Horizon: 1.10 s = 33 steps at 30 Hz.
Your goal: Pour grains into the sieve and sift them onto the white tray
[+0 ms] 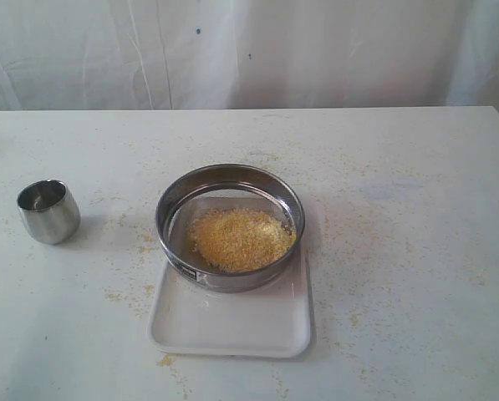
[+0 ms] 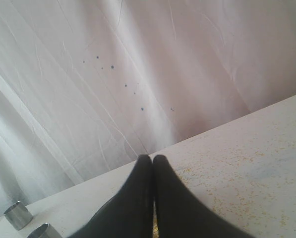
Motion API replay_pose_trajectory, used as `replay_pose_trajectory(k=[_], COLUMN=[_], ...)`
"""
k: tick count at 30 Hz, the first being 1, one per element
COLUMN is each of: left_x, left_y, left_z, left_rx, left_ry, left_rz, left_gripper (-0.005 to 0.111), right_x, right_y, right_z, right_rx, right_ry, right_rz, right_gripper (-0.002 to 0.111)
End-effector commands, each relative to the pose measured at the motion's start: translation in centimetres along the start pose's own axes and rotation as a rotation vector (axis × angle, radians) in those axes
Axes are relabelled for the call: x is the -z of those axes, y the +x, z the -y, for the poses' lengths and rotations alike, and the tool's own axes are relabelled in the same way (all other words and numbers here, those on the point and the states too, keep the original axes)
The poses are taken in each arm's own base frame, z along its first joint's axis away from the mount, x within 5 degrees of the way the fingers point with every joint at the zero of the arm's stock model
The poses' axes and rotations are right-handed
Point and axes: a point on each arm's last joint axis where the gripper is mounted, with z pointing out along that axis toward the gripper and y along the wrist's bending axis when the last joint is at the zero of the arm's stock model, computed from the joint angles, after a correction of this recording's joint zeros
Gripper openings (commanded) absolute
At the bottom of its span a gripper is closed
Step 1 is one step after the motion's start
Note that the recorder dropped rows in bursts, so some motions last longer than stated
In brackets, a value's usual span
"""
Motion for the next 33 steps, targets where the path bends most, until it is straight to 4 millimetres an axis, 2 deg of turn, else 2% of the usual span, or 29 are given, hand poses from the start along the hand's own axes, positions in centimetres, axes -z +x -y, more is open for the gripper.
replay_pose_trajectory(k=[1,5,11,20,33], left_x=[0.0,0.0,0.1,0.1,0.2], left_y=[0.2,0.3,1.3,1.3,1.7], left_z=[0.5,0.6,0.9,0.8,0.9], left_rx=[-0.115,-0.181,-0.125,-0.016,-0.019], left_ry=[0.05,0.068,0.106,0.087,0.094], left_rz=[-0.007,-0.017,-0.125,-0.14,-0.179], left_gripper=[0.0,0.0,0.0,0.0,0.0], right_x=[0.1,0.1,0.1,0.1,0.1], right_y=[0.0,0.0,0.0,0.0,0.0], right_z=[0.0,0.0,0.0,0.0,0.0], right_rx=[0.005,0.005,0.005,0.005,0.005], right_ry=[-0.004,-0.004,-0.004,-0.004,-0.004], right_rz=[0.009,0.009,0.009,0.009,0.009], right_gripper=[0.0,0.0,0.0,0.0,0.0])
